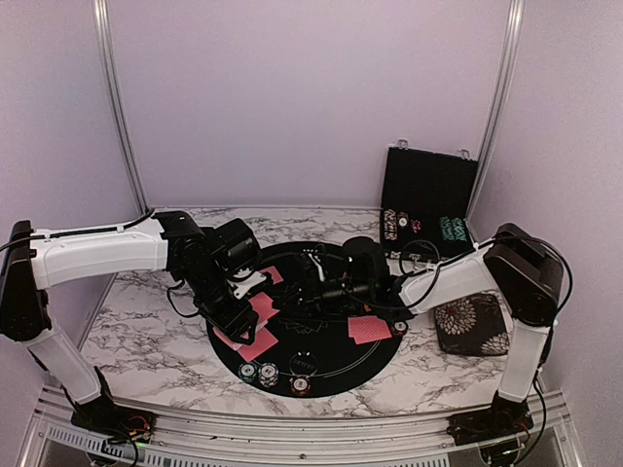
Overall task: Distribute texas hold em gaming equipment
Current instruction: Pick up the poker card from the face-down deck piles.
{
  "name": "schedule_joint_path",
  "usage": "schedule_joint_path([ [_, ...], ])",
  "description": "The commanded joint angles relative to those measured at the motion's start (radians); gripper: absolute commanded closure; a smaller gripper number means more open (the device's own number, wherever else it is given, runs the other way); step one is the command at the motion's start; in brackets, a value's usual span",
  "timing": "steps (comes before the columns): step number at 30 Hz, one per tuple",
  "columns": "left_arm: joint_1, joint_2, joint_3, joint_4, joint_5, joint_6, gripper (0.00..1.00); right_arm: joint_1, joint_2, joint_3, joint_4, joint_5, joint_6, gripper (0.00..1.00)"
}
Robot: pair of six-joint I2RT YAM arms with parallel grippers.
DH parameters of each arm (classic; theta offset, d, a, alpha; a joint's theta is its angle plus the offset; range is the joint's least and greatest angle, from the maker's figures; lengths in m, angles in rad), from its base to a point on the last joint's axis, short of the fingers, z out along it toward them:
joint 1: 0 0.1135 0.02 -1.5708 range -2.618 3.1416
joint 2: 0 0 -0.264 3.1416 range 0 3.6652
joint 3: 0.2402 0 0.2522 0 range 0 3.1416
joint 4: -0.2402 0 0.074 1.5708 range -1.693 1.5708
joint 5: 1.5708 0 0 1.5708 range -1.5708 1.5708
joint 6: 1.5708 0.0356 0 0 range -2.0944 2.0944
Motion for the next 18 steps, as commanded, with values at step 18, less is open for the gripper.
schedule_joint_path([
  [18,-0.001,-0.032,-0.012,-0.012,-0.012,-0.013,0.49,-0.041,-0.085,-0.071,0.092,0.004,0.06,1.0],
])
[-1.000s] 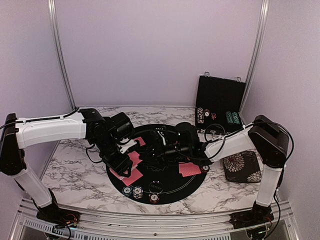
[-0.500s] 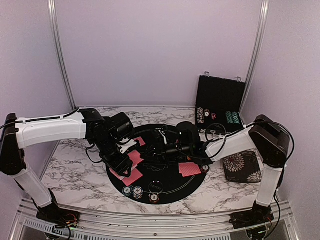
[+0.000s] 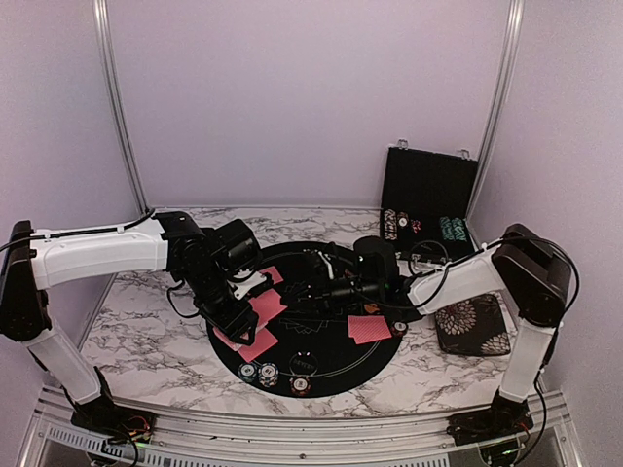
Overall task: Distribute texas hold em gaming equipment
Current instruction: Pick up the poker card from the face-down deck piles.
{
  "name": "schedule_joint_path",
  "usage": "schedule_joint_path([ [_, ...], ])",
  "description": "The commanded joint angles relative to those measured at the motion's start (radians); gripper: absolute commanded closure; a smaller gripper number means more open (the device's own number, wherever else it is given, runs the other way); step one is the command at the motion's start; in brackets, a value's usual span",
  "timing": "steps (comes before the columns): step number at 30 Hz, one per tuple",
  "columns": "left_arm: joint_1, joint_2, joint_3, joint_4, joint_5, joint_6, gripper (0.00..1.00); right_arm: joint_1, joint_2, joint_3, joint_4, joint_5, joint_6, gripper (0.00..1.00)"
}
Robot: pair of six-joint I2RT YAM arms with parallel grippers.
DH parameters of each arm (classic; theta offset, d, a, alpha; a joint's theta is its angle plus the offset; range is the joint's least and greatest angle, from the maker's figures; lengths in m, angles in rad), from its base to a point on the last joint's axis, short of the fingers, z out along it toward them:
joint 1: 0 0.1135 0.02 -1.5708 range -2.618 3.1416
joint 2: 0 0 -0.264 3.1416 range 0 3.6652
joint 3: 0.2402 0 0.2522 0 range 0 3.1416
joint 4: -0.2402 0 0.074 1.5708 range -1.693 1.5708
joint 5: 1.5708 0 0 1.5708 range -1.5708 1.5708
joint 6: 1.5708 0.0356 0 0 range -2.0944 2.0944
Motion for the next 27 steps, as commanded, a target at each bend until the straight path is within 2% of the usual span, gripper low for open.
schedule_joint_path([
  [1,-0.001,-0.033,-0.011,-0.011,-0.01,-0.012,0.49,-0.016,-0.049,-0.016,0.047,0.001,0.015,1.0],
  [27,0.003,-0.054,-0.065,0.01,-0.026,-0.033,0.49,-0.067,-0.13,-0.109,0.047,0.001,0.017,1.0],
])
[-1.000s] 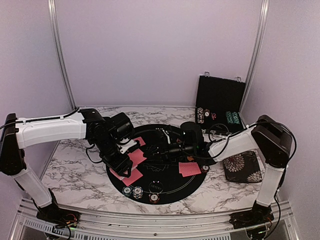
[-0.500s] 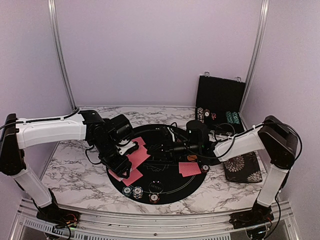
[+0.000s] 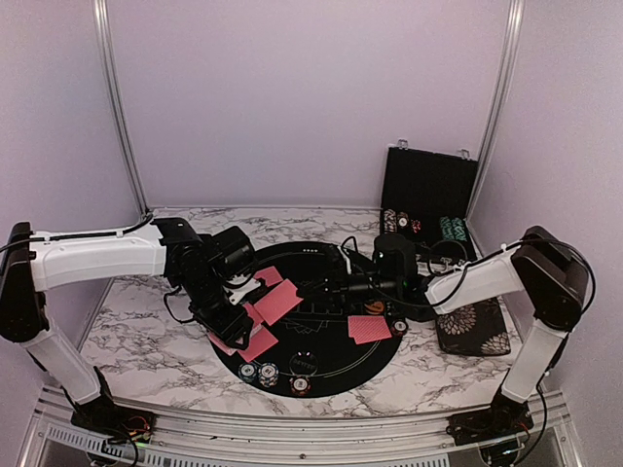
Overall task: Distribute texas hold em gaming equipment
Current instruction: Pick up the poker card from the face-down deck piles, then distribute the poker card in the dealer area.
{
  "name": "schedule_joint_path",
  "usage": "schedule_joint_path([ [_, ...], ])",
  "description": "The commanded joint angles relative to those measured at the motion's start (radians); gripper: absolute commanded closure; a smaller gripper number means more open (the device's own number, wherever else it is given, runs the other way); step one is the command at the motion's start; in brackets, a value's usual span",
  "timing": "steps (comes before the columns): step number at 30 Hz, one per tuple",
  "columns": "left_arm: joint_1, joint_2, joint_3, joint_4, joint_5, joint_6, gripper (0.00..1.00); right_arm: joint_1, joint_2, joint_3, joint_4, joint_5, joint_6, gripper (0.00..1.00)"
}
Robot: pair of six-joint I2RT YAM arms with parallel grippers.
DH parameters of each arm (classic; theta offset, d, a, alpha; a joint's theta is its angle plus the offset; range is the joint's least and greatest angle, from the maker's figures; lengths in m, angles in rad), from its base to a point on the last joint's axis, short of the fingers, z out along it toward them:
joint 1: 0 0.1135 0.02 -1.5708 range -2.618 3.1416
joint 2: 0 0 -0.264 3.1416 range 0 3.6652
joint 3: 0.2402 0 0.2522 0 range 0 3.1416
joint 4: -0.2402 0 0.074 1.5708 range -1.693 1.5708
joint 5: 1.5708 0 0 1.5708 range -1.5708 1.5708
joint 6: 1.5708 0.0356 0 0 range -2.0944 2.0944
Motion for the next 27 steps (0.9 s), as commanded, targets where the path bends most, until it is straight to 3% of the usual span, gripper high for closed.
schedule_joint_path([
  [1,0.005,-0.038,-0.013,0.005,-0.009,-0.007,0.49,-0.009,-0.031,-0.013,0.018,0.0,0.002,1.0],
  [15,0.013,-0.059,-0.026,0.007,-0.008,-0.011,0.49,-0.056,-0.042,-0.061,-0.036,0.018,-0.055,1.0],
  [27,0.013,-0.071,-0.018,0.007,-0.007,-0.008,0.49,-0.026,0.113,0.085,-0.191,0.076,-0.222,1.0],
])
